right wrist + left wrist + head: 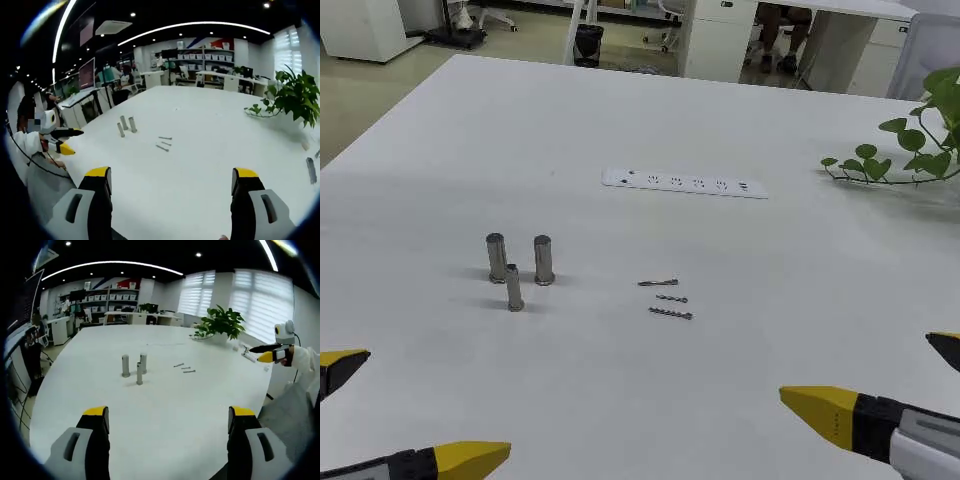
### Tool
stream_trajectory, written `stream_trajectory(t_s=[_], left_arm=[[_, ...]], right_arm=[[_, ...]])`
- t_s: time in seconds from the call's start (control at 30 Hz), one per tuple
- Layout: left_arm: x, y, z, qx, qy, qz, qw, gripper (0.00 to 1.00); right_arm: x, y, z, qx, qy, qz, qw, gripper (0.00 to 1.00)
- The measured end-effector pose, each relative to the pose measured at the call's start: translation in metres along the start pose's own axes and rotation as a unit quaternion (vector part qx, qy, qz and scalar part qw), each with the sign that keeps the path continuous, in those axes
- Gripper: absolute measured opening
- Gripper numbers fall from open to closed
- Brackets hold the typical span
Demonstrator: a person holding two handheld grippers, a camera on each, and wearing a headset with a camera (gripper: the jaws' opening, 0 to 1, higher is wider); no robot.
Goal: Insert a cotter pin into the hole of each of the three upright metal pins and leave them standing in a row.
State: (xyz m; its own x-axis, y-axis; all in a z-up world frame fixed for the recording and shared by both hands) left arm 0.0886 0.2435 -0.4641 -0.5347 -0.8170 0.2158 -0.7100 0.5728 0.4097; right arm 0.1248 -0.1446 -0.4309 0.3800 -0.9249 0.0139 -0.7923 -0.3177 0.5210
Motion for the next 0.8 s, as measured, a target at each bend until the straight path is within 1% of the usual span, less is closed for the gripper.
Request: stream_trajectory(t_s=[0.07, 0.17, 0.27, 0.33, 0.5, 0.6, 0.8], left_arm=[[-0.001, 0.0, 0.001, -0.003, 0.0, -0.006, 1.0, 0.94], [-0.003, -0.001, 0.007, -0.021, -0.003, -0.012, 0.9997, 0.94], [-0.003, -0.001, 0.009, -0.022, 0.003, -0.012, 0.9997, 0.94], [-0.004, -0.002, 0.011, -0.021, 0.01, -0.013, 0.9996, 0.94], [-0.003, -0.002, 0.013, -0.026, 0.009, -0.014, 0.9995, 0.93], [-0.003, -0.002, 0.013, -0.028, 0.008, -0.013, 0.9995, 0.93], [-0.005, -0.001, 0.01, -0.03, 0.005, -0.013, 0.9995, 0.93]], right_arm=[[0.0, -0.001, 0.0, -0.001, -0.002, -0.002, 1.0, 0.98], [0.001, -0.001, 0.001, -0.004, -0.005, -0.004, 1.0, 0.98], [0.002, -0.002, 0.002, -0.009, -0.005, -0.005, 0.9999, 0.98], [0.002, -0.002, 0.004, -0.017, -0.001, -0.01, 0.9998, 0.98], [0.005, -0.003, 0.005, -0.019, -0.005, -0.003, 0.9998, 0.98], [0.008, -0.003, 0.006, -0.022, -0.004, 0.002, 0.9997, 0.98], [0.009, -0.002, 0.007, -0.025, 0.005, 0.0, 0.9997, 0.97]])
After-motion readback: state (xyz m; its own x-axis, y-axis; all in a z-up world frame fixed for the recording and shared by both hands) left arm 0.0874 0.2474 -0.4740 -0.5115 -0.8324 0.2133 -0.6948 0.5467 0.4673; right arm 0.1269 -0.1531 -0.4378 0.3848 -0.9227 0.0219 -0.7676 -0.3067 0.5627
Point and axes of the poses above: the centre of the closed fingertips' face, and the gripper's own axes: y roughly backward along the fingers, x roughly to its right, z roughly out of its underside, the point moved 9 cm from there along y, roughly backward along the fingers, and after that the axes turned 8 degrees about z, right-handed, at the moved point
